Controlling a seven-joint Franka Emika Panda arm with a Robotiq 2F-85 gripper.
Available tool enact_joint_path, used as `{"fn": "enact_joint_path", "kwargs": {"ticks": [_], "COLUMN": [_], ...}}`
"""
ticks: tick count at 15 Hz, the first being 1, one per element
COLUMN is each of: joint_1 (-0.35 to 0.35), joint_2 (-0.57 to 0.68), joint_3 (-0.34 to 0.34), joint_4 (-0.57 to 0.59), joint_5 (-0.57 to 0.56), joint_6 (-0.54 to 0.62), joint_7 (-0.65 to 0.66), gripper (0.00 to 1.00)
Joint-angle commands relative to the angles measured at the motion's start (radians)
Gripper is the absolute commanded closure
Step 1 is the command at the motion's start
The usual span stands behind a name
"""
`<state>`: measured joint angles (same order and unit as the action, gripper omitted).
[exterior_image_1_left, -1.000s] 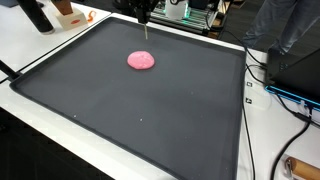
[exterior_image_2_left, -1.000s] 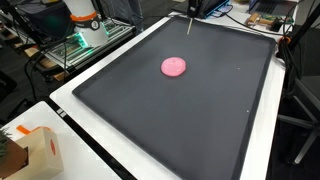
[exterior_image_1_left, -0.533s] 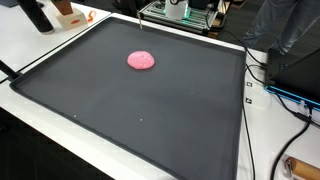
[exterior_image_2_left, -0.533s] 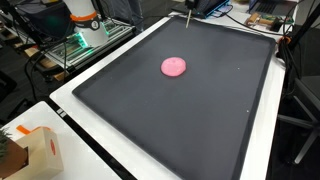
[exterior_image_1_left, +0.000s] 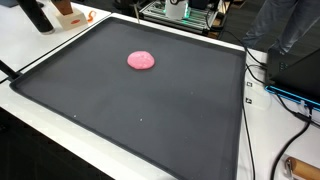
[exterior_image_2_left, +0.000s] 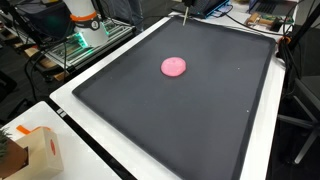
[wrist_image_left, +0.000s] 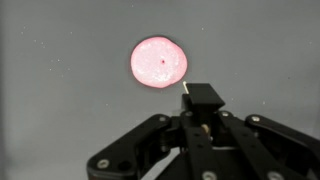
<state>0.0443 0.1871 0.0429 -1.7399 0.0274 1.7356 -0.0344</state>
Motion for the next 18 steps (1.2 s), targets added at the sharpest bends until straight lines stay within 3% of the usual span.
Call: {"fn": "enact_joint_path", "kwargs": {"ticks": [1, 6, 7, 10, 18], "joint_1": [0.0, 0.0, 0.0, -0.008, -0.006], "joint_2": [0.001, 0.001, 0.001, 0.009, -0.001], "joint_3": [0.001, 0.001, 0.001, 0.001, 0.013], "joint_4": [0.002, 0.002, 0.002, -0.031, -0.156], "joint_5": [0.0, 0.0, 0.0, 0.021, 0.014], "joint_6": [-0.002, -0.003, -0.003, 0.006, 0.166], "joint_7": [0.0, -0.001, -0.002, -0.03, -0.143], "gripper": [0.87, 0.87, 0.97, 0.97, 0.97]}}
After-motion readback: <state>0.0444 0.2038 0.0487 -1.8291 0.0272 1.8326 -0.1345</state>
